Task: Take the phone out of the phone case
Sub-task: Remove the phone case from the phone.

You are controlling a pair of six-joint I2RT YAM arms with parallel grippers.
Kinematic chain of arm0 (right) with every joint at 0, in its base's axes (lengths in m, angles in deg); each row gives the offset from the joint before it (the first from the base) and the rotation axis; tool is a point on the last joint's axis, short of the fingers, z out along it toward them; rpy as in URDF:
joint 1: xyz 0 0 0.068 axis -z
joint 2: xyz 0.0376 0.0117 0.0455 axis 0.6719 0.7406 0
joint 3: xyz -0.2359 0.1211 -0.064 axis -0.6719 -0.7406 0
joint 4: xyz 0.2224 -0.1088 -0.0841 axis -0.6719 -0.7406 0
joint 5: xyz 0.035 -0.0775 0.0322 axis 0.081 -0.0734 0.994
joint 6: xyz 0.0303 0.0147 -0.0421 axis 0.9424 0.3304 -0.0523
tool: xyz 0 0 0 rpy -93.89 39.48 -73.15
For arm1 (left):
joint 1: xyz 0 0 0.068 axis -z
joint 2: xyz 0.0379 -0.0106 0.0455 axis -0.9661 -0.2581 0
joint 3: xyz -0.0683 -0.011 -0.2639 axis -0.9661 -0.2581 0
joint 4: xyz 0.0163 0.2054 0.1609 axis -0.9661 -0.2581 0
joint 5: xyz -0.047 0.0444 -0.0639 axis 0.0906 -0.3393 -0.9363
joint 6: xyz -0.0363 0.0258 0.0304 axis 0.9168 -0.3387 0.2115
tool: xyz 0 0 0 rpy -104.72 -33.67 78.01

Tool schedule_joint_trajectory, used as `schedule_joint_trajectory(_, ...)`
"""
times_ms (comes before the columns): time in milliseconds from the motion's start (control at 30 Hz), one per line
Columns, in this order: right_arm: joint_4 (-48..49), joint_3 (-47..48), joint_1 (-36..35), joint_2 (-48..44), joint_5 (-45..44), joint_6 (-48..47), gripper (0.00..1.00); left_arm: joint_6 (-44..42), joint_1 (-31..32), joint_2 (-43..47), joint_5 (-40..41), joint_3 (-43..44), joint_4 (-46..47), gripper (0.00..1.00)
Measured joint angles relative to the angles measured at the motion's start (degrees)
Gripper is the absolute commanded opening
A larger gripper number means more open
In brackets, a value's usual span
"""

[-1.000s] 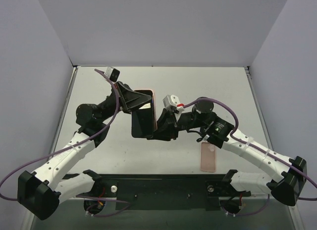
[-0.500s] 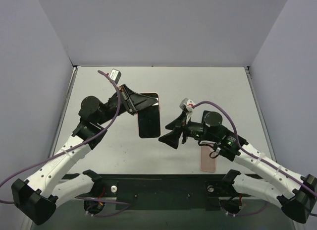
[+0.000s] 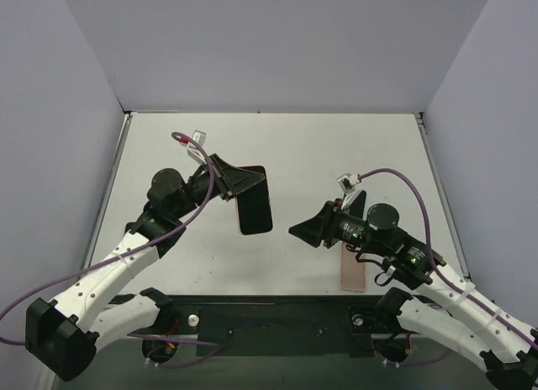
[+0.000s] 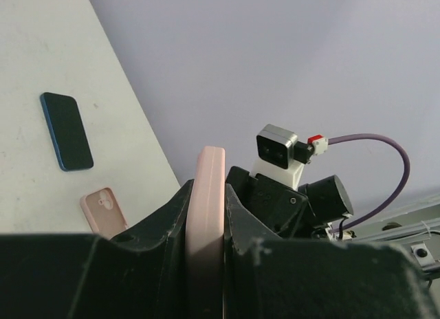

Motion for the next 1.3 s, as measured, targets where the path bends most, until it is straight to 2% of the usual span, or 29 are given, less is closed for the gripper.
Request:
schedule_joint_trajectory(67,1.8,0.0,0.0,0.8,1.3,3.2,0.33,-0.2,0.0,0.1,0.9,-1.2,0.0,0.0)
schedule_joint_trajectory(233,14.2,-0.1,-0.4,6.4,6.4,12.5,0.33,-0.3,0.0,0.6,2.4,-2.2,0.2,0.0)
schedule_joint_trajectory(400,19.2,-0.1,-3.7,10.7,7.3,15.9,0.33,-0.2,0.0,1.0,2.6,-2.6,0.6,0.0)
schedule_joint_trajectory(967,22.9,-0.1,-5.3,15.9,6.1,20.4,0.32,1.0,-1.2,1.9,0.9,-4.8,5.5,0.0)
schedule_joint_trajectory(1133,23.0,-0.1,-5.3,15.9,7.0,21.5,0.33,-1.4,-1.1,2.3,0.7,-4.5,3.9,0.0)
schedule_joint_trajectory(1300,22.9,-0.1,-5.4,15.6,7.6,21.5,0.38,-5.1,-0.5,3.0,1.2,-2.8,-0.6,0.0)
